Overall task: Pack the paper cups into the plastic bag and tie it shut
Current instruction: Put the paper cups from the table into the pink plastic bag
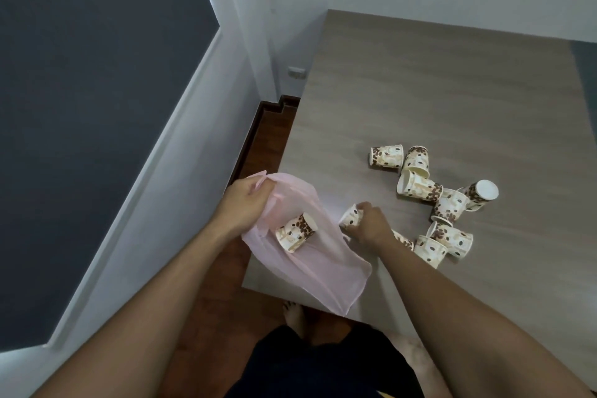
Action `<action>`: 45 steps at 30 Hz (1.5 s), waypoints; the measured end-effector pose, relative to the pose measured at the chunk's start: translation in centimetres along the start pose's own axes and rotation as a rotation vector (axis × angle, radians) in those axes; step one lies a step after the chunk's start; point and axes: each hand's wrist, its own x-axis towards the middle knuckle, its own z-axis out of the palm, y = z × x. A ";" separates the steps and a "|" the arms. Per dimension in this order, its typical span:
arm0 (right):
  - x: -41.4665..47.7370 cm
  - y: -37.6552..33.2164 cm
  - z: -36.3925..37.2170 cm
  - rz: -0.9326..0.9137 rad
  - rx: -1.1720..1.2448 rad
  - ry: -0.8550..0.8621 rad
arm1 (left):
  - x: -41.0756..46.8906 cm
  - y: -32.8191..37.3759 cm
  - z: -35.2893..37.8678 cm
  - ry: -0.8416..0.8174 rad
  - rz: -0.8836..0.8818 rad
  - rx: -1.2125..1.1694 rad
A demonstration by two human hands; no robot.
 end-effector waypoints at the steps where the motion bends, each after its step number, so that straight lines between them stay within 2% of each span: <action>1: 0.2 0.0 0.6 0.008 -0.024 0.008 | -0.3 -0.1 0.0 0.010 -0.005 -0.011; 5: 1.6 0.8 2.3 0.019 -0.078 0.022 | -0.9 -0.2 0.2 0.062 -0.041 -0.016; 9: 1.9 0.8 1.5 0.011 0.077 0.073 | -1.1 0.2 0.6 0.080 -0.078 -0.013; 11: 1.4 0.2 -0.2 0.043 0.282 0.123 | -0.8 0.7 1.1 0.089 -0.083 -0.017; 13: 0.2 -1.4 -2.8 0.092 0.671 0.075 | -0.4 1.1 1.6 0.095 -0.109 -0.022; 16: -2.8 -3.1 -6.9 -0.002 1.205 -0.225 | 0.4 2.2 2.2 0.058 -0.168 -0.082; 18: -5.4 -3.9 -8.8 -0.069 1.325 -0.410 | 0.5 3.4 2.6 0.040 -0.182 -0.114; 20: -7.2 -4.2 -9.1 -0.134 1.266 -0.492 | 0.7 4.7 3.0 0.033 -0.156 -0.144; 22: -8.3 -4.3 -8.0 -0.155 1.175 -0.487 | 0.8 5.8 3.2 0.044 -0.134 -0.152; 27: -9.1 -4.8 -4.7 -0.084 0.866 -0.234 | 1.6 7.6 3.7 -0.029 -0.134 -0.193; 32: -8.5 -5.3 -2.5 -0.151 0.695 -0.087 | 1.7 7.4 3.9 -0.057 -0.093 -0.038; 35: -7.6 -4.4 -2.2 -0.188 0.538 -0.006 | 2.1 6.6 4.1 -0.017 -0.077 0.060; 39: -7.7 -2.3 -4.0 -0.175 0.483 0.139 | 2.5 5.2 4.4 0.051 -0.020 0.164; 45: -7.4 3.1 -6.5 -0.007 0.528 0.413 | 3.0 2.7 4.3 0.238 0.003 0.484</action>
